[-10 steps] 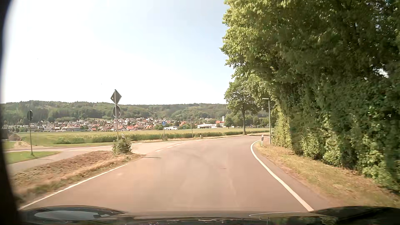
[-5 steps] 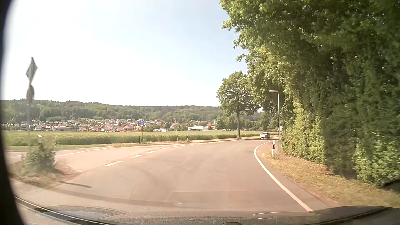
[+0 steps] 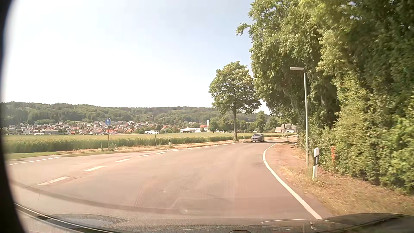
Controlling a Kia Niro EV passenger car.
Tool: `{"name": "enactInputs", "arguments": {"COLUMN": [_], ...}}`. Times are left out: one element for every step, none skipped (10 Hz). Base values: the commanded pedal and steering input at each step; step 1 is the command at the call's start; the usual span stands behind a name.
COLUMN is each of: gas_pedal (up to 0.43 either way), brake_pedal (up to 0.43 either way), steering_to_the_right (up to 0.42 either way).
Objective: Follow the waypoints while adhering to traffic rules and regulations
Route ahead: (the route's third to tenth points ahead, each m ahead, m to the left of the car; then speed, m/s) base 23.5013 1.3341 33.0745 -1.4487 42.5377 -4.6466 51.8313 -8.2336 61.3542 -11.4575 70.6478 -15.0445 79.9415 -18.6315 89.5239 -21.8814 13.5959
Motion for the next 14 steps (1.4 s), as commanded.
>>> {"name": "enactInputs", "arguments": {"gas_pedal": [0.189,0.189,0.189,0.189,0.189,0.189,0.189,0.189,0.189,0.189,0.189,0.189,0.197,0.197], "brake_pedal": [0.000,0.000,0.000,0.000,0.000,0.000,0.000,0.000,0.000,0.000,0.000,0.000,0.000,0.000], "steering_to_the_right": [0.043,0.042,0.041,0.041,0.042,0.041,0.041,0.041,0.040,0.040,0.040,0.039,0.038,0.039]}}
